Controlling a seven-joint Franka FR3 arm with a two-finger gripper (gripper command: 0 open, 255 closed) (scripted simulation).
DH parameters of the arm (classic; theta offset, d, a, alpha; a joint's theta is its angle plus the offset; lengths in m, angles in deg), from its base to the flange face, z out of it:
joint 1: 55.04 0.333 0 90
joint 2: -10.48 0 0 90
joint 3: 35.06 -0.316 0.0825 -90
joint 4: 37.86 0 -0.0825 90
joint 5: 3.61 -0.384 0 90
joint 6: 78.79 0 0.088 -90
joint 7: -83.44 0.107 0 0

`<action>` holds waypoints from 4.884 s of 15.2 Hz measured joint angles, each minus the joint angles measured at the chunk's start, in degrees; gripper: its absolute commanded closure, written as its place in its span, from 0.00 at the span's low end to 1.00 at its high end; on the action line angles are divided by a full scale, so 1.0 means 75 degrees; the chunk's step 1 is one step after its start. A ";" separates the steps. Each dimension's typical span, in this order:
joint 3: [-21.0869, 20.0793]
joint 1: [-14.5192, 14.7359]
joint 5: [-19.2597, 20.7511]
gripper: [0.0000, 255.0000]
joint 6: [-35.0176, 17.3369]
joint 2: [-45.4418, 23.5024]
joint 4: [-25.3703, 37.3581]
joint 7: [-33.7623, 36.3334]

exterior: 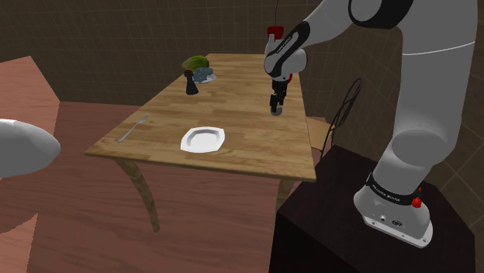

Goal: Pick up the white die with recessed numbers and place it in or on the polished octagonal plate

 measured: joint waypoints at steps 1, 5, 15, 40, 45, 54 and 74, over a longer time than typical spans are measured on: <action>0.0000 0.0000 0.0000 1.00 0.0000 0.0000 0.0000 0.0000; 0.0004 -0.0004 0.0000 1.00 0.0009 0.0014 0.0005 -0.0003; 0.0039 0.0032 0.0088 1.00 0.0253 0.0186 0.0076 0.0064; -0.0585 0.1311 0.0631 1.00 0.1596 0.1030 0.0658 0.2315; -0.0908 0.1807 0.0657 1.00 0.1745 0.0736 0.1108 0.3156; -0.1398 0.2634 0.0699 1.00 0.2125 -0.0126 0.2366 0.4526; -0.1744 0.3355 0.0736 1.00 0.1873 -0.1744 0.3736 0.5632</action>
